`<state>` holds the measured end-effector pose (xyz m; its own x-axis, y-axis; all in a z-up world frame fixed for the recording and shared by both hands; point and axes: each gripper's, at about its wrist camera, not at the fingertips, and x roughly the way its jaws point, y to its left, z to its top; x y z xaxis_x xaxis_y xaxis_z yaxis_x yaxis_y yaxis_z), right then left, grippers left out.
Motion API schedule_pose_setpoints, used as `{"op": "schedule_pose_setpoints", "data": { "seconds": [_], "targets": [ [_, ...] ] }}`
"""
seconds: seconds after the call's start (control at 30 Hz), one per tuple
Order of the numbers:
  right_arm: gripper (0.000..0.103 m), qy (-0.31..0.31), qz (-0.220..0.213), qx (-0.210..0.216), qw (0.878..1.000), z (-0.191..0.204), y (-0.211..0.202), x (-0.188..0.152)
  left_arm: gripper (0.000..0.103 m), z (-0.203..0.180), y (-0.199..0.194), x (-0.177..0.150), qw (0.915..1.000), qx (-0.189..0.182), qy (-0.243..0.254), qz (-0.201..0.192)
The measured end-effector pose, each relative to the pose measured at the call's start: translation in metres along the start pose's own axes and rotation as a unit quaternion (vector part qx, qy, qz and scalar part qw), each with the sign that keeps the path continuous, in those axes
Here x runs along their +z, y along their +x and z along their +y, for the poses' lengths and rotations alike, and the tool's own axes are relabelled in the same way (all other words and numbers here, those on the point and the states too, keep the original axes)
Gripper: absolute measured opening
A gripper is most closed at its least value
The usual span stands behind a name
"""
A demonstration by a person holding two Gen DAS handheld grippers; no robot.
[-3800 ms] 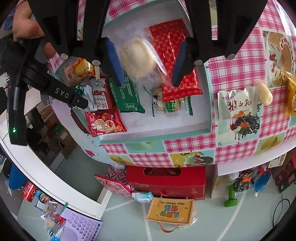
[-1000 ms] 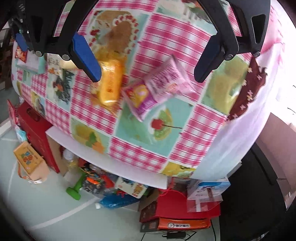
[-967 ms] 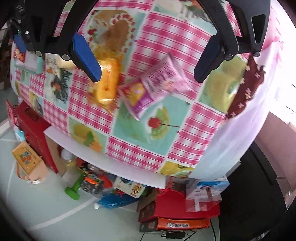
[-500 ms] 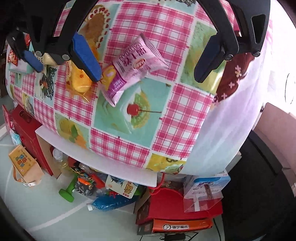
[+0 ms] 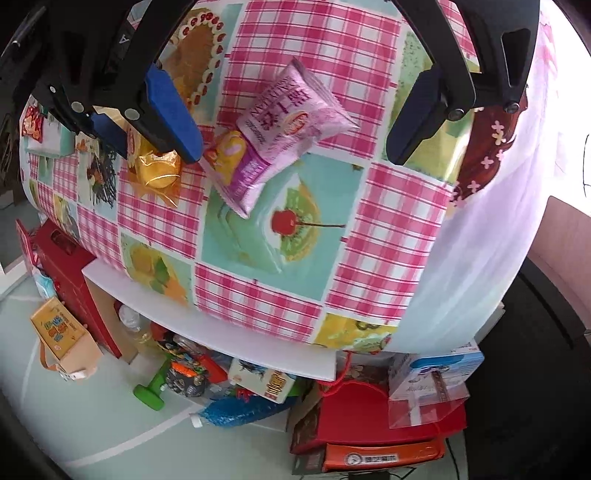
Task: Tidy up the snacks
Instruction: 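Grasp the pink bag with the left gripper while the right gripper grasps the yellow bread bag, then carry both bags into the white tray and open both grippers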
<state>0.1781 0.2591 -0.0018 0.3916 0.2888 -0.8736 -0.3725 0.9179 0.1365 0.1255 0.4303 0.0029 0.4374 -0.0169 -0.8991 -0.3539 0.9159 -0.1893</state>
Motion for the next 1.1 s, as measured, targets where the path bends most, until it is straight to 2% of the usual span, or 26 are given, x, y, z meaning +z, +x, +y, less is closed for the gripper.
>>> {"op": "schedule_pose_setpoints", "data": {
  "seconds": [0.1,0.17,0.3,0.37,0.5,0.63,0.67,0.83,1.1],
  "targets": [
    [0.046,0.004,0.001,-0.007,1.000,-0.007,-0.003,-0.003,0.096,-0.008,0.001,-0.001,0.9999,-0.003,0.010,0.001],
    [0.046,0.007,0.000,-0.015,1.000,-0.013,-0.005,-0.006,0.088,-0.014,0.002,-0.002,0.9999,-0.001,0.014,0.002],
    [0.045,0.013,0.002,-0.023,1.000,-0.021,-0.009,-0.012,0.087,-0.024,0.007,-0.005,0.9997,-0.001,0.022,0.011],
    [0.045,0.014,0.003,-0.027,1.000,-0.024,-0.011,-0.016,0.078,-0.029,0.010,-0.007,0.9994,0.002,0.031,0.015],
    [0.044,0.014,0.003,-0.029,0.999,-0.028,-0.015,-0.024,0.068,-0.037,0.017,-0.012,0.9988,0.014,0.037,0.029],
    [0.042,0.020,0.004,-0.030,0.999,-0.031,-0.018,-0.030,0.044,-0.041,0.024,-0.019,0.9985,0.022,0.032,0.039],
    [0.042,0.021,0.004,-0.029,0.999,-0.031,-0.020,-0.031,0.041,-0.040,0.024,-0.021,0.9987,0.019,0.024,0.040],
    [0.041,0.027,-0.007,-0.021,0.999,-0.035,-0.033,-0.039,0.038,-0.038,0.016,-0.032,0.9995,0.009,-0.014,0.027],
    [0.041,0.049,-0.055,-0.008,0.997,-0.051,-0.082,-0.055,0.038,-0.044,-0.025,-0.049,0.9972,-0.011,-0.069,-0.025]
  ]
}}
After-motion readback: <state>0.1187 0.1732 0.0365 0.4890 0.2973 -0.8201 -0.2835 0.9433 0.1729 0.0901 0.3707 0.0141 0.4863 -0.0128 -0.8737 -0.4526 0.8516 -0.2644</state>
